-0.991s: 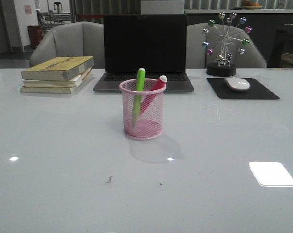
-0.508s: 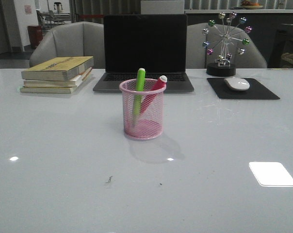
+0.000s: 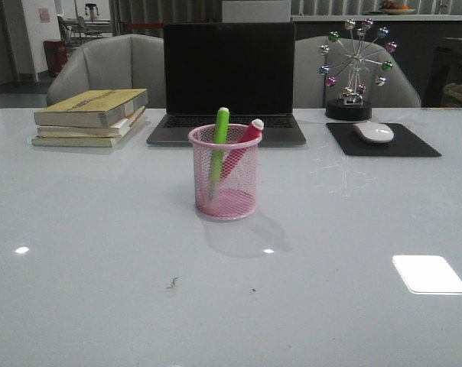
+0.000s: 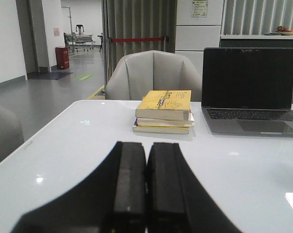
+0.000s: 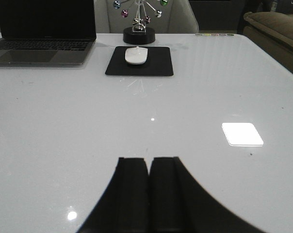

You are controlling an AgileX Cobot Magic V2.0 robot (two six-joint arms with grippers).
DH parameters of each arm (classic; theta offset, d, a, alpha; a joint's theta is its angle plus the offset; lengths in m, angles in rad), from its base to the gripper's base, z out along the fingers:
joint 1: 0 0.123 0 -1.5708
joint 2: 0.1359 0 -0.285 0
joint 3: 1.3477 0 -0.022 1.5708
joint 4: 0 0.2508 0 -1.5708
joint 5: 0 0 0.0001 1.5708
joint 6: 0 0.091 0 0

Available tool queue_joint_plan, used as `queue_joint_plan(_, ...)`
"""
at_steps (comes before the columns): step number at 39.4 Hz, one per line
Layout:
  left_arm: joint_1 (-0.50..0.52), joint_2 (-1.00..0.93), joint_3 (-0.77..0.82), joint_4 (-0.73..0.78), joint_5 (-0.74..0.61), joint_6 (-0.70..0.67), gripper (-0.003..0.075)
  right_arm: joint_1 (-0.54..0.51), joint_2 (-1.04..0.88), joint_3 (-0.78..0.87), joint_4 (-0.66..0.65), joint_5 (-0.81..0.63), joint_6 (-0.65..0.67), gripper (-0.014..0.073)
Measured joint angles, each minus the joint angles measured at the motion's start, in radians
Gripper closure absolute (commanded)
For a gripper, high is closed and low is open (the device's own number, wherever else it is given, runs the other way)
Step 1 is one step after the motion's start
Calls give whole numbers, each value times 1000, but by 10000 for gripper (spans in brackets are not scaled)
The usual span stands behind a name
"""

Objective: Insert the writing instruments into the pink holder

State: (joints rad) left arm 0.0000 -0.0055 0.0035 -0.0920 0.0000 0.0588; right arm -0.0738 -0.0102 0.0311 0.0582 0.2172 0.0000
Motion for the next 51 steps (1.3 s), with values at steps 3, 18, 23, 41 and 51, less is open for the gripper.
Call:
queue_joint_plan(3, 0, 0, 0, 0, 5, 0, 621, 0, 0, 0, 0, 0, 0, 569)
queue_joint_plan(18, 0, 0, 0, 0, 55, 0, 621, 0, 0, 0, 1, 0, 0, 569)
queue_joint_plan(23, 0, 0, 0, 0, 63, 0, 621, 0, 0, 0, 1, 0, 0, 569)
queue_joint_plan(41, 0, 0, 0, 0, 69, 0, 621, 0, 0, 0, 1, 0, 0, 569)
queue_joint_plan(51, 0, 0, 0, 0, 69, 0, 621, 0, 0, 0, 1, 0, 0, 569)
